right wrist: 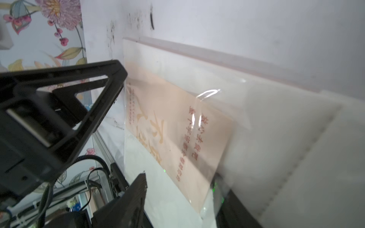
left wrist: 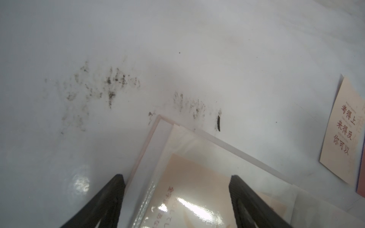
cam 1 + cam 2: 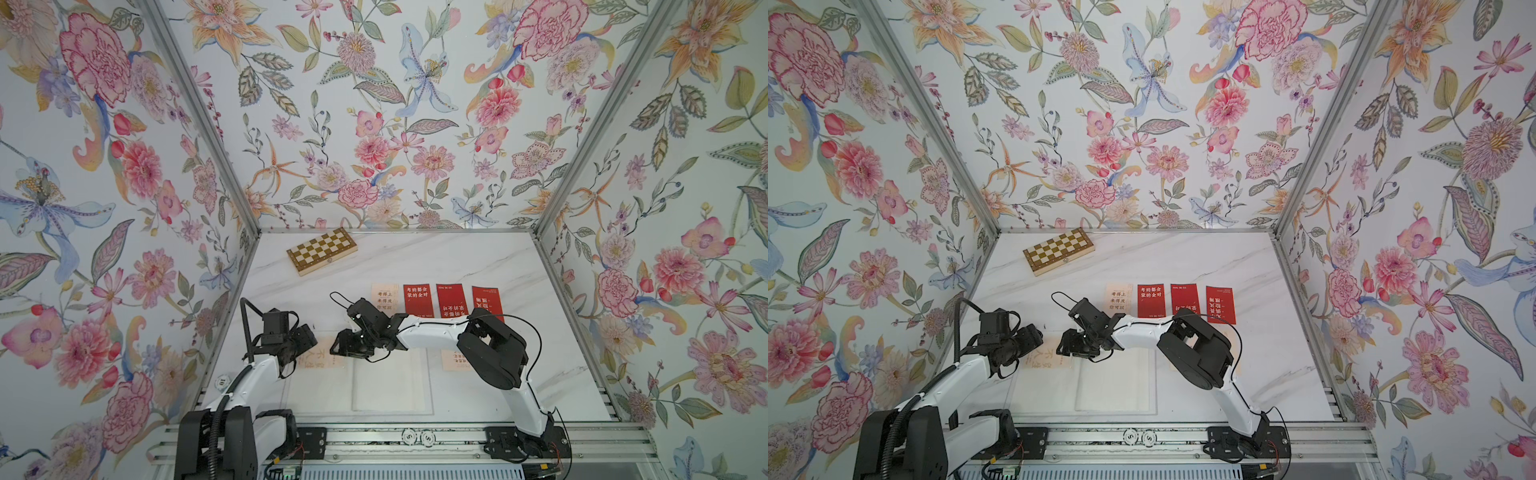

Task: Place the photos into the photo albums
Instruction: Insert the photo into the photo album, then pick up the photo at the center of the board.

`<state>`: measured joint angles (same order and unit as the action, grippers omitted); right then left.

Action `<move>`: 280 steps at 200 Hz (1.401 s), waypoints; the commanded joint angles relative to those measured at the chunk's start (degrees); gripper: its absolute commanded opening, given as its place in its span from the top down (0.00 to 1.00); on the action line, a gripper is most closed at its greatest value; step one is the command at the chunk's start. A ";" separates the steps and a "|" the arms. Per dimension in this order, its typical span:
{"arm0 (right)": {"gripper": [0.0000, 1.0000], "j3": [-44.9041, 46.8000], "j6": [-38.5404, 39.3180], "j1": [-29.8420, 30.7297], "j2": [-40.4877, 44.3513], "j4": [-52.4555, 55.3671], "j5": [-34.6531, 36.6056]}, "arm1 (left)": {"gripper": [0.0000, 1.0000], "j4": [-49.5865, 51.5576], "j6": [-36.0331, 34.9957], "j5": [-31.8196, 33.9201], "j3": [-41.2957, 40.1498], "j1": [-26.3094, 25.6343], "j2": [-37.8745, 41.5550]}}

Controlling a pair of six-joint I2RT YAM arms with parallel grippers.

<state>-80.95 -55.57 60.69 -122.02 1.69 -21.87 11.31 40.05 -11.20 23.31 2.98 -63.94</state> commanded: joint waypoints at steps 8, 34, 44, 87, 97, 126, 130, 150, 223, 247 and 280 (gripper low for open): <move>0.35 4.23 2.34 -1.64 5.49 1.37 3.76 | 0.19 4.78 -1.45 0.22 2.76 -0.61 0.66; 0.34 6.37 3.38 -2.57 9.80 1.41 4.57 | 0.18 6.75 -3.45 0.63 6.49 -1.30 0.67; 0.35 7.06 3.70 -2.73 11.37 1.39 4.81 | 0.19 7.67 -4.16 1.10 8.07 -1.91 0.66; 0.39 9.64 6.16 -7.00 15.95 3.56 7.30 | 0.19 9.09 -6.33 3.77 15.47 -8.23 -2.07; 0.40 9.88 7.22 -8.66 16.63 4.95 8.02 | 0.21 8.56 -6.78 3.25 17.72 -10.26 -4.15; 0.45 10.12 9.90 -13.75 17.51 8.81 10.11 | 0.27 6.98 -7.51 3.02 24.22 -16.36 -10.89; 0.46 10.28 10.10 -14.58 17.54 9.09 10.25 | 0.27 6.69 -7.55 2.90 25.10 -17.11 -12.01; 0.54 11.33 11.04 -18.08 17.68 9.56 10.74 | 0.32 5.17 -7.70 1.89 28.86 -20.03 -16.87; 0.53 9.29 11.93 -23.24 12.49 10.21 8.59 | 0.42 3.30 -7.82 -0.11 40.91 -27.86 -33.62; 0.53 8.45 11.83 -24.87 10.55 10.13 7.60 | 0.43 2.52 -7.33 -0.62 42.91 -28.77 -37.50; 0.53 8.30 11.12 -24.66 8.73 8.81 6.41 | 0.43 1.31 -6.70 -0.93 43.97 -29.38 -40.80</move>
<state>-71.18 -44.56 36.12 -111.94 10.72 -14.13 13.61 32.95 -11.55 65.52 -25.89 -102.76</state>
